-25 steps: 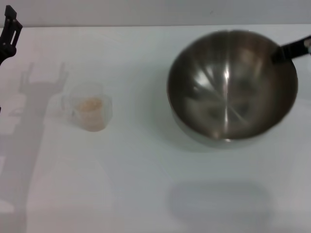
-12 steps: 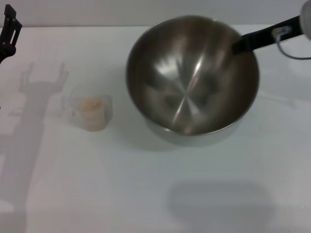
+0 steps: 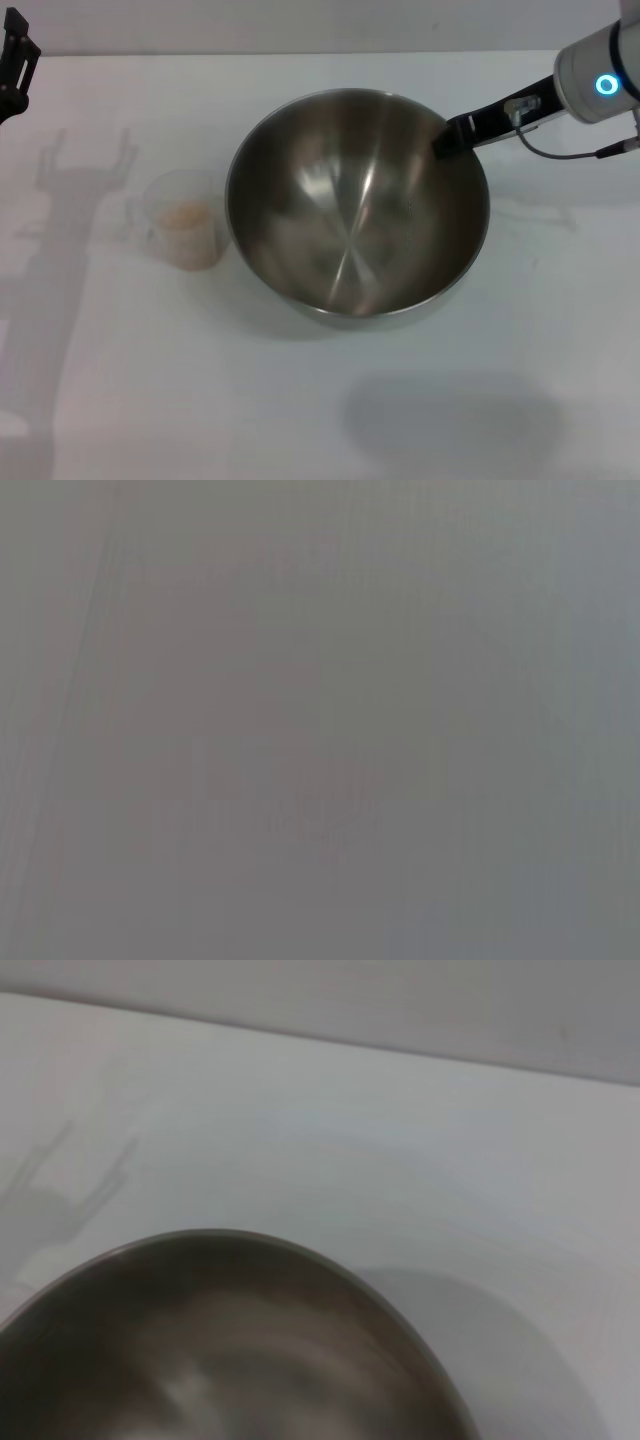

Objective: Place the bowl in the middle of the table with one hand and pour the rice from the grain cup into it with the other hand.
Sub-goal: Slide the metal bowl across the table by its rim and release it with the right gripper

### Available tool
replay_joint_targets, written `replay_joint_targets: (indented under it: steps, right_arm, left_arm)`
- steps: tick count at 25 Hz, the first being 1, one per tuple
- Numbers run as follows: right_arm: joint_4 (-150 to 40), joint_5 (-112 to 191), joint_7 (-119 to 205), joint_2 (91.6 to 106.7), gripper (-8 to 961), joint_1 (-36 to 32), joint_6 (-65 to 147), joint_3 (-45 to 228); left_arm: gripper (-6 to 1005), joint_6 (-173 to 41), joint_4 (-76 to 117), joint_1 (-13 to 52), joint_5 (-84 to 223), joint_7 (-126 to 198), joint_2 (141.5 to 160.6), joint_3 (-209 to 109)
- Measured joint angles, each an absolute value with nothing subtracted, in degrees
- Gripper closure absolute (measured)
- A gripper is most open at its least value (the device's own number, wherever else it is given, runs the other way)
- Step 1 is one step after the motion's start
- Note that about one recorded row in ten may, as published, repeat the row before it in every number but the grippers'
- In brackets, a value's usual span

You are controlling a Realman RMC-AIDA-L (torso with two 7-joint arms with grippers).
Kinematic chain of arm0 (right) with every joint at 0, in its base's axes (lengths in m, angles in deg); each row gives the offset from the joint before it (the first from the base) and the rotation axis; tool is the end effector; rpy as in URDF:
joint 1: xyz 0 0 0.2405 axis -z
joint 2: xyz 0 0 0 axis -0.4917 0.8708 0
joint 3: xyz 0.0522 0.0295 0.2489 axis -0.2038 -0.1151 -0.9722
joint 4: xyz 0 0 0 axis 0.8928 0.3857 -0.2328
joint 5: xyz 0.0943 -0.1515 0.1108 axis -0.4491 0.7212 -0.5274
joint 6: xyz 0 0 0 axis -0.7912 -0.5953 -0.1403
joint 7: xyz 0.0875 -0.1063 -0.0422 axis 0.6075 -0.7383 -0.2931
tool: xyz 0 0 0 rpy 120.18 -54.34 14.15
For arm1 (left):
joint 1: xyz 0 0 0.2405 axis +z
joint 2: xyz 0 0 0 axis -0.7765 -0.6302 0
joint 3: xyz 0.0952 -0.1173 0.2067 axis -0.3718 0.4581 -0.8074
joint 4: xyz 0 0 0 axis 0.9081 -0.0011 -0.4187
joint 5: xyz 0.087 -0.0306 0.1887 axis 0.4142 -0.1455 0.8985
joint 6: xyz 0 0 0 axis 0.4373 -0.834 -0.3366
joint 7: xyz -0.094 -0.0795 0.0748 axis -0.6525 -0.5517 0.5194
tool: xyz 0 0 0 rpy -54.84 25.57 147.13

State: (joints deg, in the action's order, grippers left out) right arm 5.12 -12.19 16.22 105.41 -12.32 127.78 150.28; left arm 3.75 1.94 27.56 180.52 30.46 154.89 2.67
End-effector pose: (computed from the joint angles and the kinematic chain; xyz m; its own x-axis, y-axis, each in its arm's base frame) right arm 0.1736 0.4038 0.0061 0.5510 -0.8198 -0.1558 -0.8022 -0.4689 -0.3695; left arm -0.2957 0.3301 0.0097 0.5891 -0.2902 0.7542 0.7687 -0.0866 -0.6337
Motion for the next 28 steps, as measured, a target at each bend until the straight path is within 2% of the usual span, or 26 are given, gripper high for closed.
replay_joint_targets:
  steps: [28]
  right_arm:
    - [-1.9,-10.5,16.4,105.11,921,-14.9,127.0,149.8]
  left_arm:
    - [159,3.9,1.9,27.9,180.5,30.2,154.98,2.7]
